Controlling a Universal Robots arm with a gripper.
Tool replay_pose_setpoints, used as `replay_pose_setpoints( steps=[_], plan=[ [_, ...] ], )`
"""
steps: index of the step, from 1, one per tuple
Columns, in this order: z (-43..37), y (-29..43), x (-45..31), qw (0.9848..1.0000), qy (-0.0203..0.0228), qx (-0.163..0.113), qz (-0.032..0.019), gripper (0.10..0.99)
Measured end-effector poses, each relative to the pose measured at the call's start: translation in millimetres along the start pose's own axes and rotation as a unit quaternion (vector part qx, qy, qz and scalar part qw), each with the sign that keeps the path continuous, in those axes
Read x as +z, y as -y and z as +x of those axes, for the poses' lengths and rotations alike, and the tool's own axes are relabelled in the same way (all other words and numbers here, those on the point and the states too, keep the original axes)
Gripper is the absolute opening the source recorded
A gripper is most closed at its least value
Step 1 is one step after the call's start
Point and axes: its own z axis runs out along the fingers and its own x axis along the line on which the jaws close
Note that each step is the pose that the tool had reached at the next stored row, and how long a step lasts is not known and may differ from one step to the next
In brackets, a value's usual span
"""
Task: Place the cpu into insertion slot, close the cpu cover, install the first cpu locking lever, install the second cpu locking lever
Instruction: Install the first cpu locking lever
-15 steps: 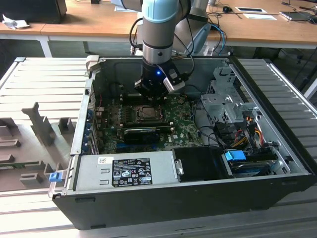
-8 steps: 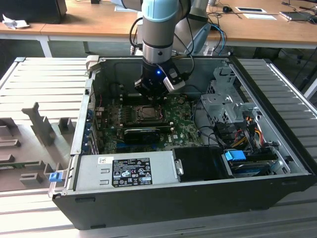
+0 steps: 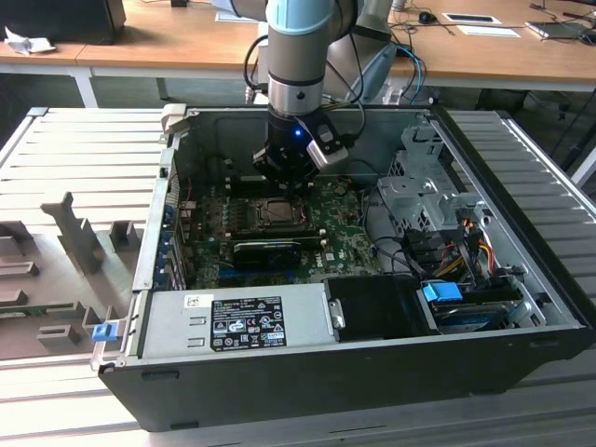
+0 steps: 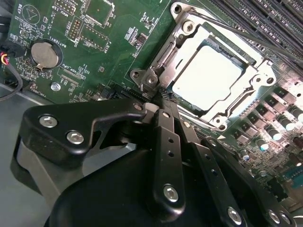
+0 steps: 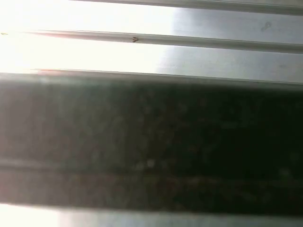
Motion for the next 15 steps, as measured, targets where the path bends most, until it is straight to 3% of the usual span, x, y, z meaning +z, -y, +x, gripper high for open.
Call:
replay_pose_setpoints(
  steps=[4,8,15],
  plan=[
    [0.0,0.0,1.1,1.0000,0.0000,0.000,0.0001,0.106],
    [-0.2,-0.2,-4.2,1.0000,0.0003,0.000,-0.0007,0.106],
    [-0.1,-0.1,-1.2,1.0000,0.0000,0.000,0.0022,0.106]
  ],
)
